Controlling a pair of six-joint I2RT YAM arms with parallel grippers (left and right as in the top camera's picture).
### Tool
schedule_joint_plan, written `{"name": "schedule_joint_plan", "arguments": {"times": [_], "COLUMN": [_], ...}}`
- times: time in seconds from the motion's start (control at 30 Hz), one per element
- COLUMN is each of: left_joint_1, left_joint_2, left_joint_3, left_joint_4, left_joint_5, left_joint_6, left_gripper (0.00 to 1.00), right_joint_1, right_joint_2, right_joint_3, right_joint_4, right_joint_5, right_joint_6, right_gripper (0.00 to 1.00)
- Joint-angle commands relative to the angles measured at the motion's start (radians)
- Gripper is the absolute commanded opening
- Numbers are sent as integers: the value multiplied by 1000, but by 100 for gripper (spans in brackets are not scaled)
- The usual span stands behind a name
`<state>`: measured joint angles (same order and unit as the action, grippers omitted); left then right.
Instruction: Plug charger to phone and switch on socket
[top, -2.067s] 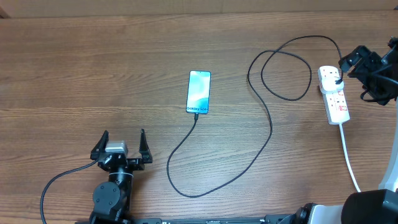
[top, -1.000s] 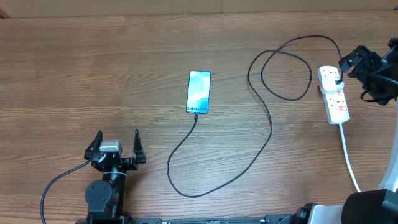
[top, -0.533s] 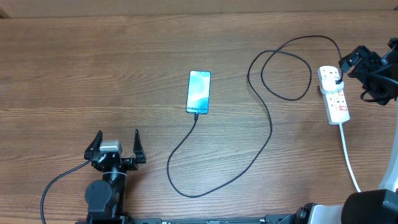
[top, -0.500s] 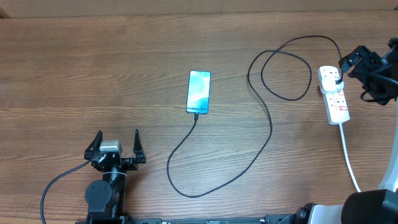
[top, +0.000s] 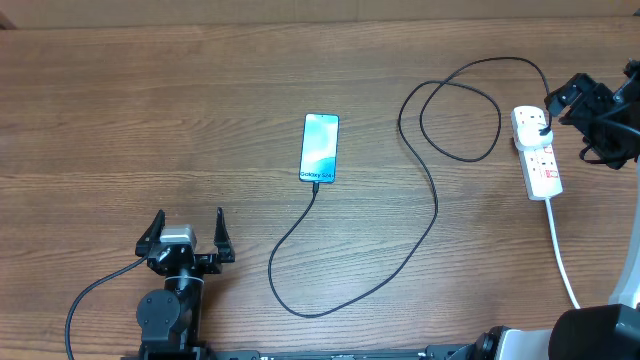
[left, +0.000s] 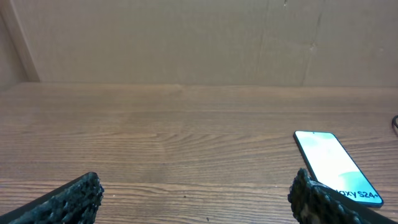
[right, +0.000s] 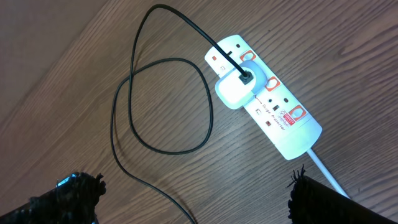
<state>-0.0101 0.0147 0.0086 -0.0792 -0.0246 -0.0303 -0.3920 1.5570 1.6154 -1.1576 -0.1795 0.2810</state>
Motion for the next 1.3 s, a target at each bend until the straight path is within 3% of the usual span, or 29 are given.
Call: {"name": "schedule_joint_plan", "arguments": {"times": [0.0,0.4,0.63,0.83,1.27], "left_joint_1": [11,11,11,11,11], "left_joint_2": [-11,-11,-11,-11,-11], "left_joint_3": [-3,-3,-3,-3,-3], "left_joint_4": [1,1,1,1,1], "left_joint_5": [18,18,18,18,18], "left_joint_6": [-18,-18,-18,-18,-18], "left_gripper": [100,100,100,99,100], "right_joint_1": [-1,-1,30,107,242], "right_joint_2": [-2,-10,-81,-243,-687], "right_joint_3": [2,2,-39,-227,-843], "right_joint_4": [3,-8,80,290,917], "right_joint_5": [-5,0,-13,-13,-6], "right_joint_6": [1,0,8,8,3], "right_gripper": [100,100,100,100,100]}}
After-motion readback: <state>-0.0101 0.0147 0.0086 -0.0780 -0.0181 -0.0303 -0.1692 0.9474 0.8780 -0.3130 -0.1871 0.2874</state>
